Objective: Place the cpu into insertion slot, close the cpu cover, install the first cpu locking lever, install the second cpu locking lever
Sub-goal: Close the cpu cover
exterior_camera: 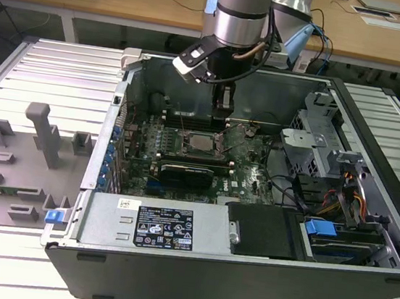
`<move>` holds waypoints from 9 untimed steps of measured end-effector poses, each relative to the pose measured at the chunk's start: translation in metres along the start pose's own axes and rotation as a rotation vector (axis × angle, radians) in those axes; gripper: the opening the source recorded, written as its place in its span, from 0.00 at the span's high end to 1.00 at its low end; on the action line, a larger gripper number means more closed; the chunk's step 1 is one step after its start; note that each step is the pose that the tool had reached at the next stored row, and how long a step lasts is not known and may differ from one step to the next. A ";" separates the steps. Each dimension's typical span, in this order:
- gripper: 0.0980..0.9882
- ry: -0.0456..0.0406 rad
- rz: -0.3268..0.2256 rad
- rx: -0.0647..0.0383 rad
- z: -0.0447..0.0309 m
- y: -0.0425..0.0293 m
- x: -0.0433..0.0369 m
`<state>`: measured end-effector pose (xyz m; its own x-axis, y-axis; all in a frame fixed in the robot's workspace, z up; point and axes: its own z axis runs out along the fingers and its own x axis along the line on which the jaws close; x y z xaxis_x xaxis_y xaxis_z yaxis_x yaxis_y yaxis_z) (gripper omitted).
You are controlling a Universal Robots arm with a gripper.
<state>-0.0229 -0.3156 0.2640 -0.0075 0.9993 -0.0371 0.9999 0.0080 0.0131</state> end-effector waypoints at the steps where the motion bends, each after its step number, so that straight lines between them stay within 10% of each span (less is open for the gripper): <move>1: 0.99 0.0000 0.000 0.000 0.0000 0.0022 0.0000; 9: 0.99 0.0000 0.000 0.001 0.0002 0.0181 -0.0002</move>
<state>-0.0048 -0.3156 0.2640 -0.0075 0.9993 -0.0371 0.9999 0.0079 0.0116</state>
